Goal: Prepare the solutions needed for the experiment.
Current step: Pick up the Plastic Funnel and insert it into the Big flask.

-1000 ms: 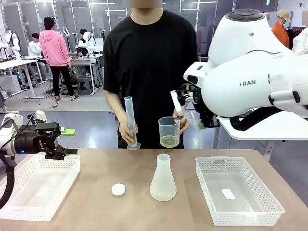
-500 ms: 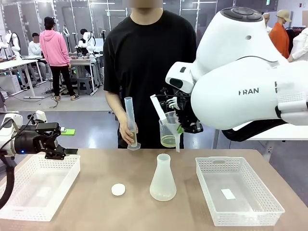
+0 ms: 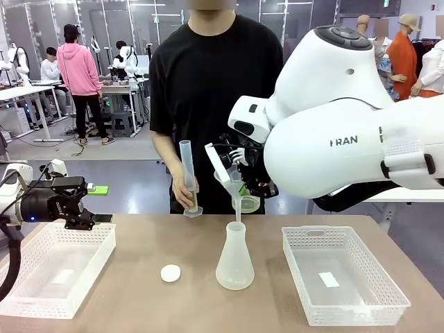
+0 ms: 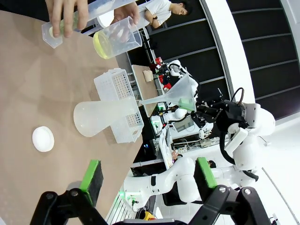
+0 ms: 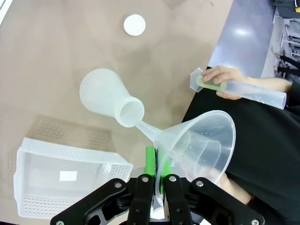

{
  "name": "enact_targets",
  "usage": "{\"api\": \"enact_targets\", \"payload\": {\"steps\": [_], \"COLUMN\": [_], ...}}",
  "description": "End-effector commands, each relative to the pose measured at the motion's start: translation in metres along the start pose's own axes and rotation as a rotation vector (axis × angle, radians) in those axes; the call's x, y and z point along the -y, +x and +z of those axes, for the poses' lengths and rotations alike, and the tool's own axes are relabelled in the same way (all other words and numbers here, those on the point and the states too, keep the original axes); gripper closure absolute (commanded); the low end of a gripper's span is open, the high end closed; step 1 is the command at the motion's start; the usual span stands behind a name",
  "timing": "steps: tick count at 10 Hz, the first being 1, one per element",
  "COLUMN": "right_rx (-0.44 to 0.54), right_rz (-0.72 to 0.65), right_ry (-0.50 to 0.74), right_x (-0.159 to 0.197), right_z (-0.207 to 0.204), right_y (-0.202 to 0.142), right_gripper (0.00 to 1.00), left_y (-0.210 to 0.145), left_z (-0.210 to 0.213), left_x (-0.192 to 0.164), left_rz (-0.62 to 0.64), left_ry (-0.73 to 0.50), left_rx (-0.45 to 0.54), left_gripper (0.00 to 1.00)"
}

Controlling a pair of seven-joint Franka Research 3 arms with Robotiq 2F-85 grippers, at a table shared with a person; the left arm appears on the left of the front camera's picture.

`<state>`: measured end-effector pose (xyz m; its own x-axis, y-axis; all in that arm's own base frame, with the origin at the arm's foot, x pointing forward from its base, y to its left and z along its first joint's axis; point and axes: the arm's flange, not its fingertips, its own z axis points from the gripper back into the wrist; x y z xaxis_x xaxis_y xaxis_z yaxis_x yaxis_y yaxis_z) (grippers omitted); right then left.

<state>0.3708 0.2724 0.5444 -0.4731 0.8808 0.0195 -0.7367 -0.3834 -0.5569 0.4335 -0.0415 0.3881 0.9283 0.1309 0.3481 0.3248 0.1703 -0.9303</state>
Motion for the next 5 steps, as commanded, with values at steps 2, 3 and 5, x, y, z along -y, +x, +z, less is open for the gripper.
{"api": "enact_targets", "payload": {"steps": [2,3,5], "right_rx": [0.067,0.062,0.056], "right_rz": [0.031,0.022,0.025], "right_ry": [0.01,0.021,0.008], "right_x": [0.0,0.0,-0.001], "right_z": [-0.01,-0.014,-0.022], "right_y": [-0.002,-0.002,-0.001], "right_gripper": [0.96,0.96,0.96], "left_y": [0.001,0.001,0.001], "left_z": [-0.002,-0.002,-0.002], "left_x": [0.002,0.002,0.002], "left_rz": [-0.001,-0.001,-0.001], "left_ry": [-0.029,-0.029,-0.029], "left_rx": [0.023,0.023,0.023], "left_gripper": [0.0,0.0,0.0]}}
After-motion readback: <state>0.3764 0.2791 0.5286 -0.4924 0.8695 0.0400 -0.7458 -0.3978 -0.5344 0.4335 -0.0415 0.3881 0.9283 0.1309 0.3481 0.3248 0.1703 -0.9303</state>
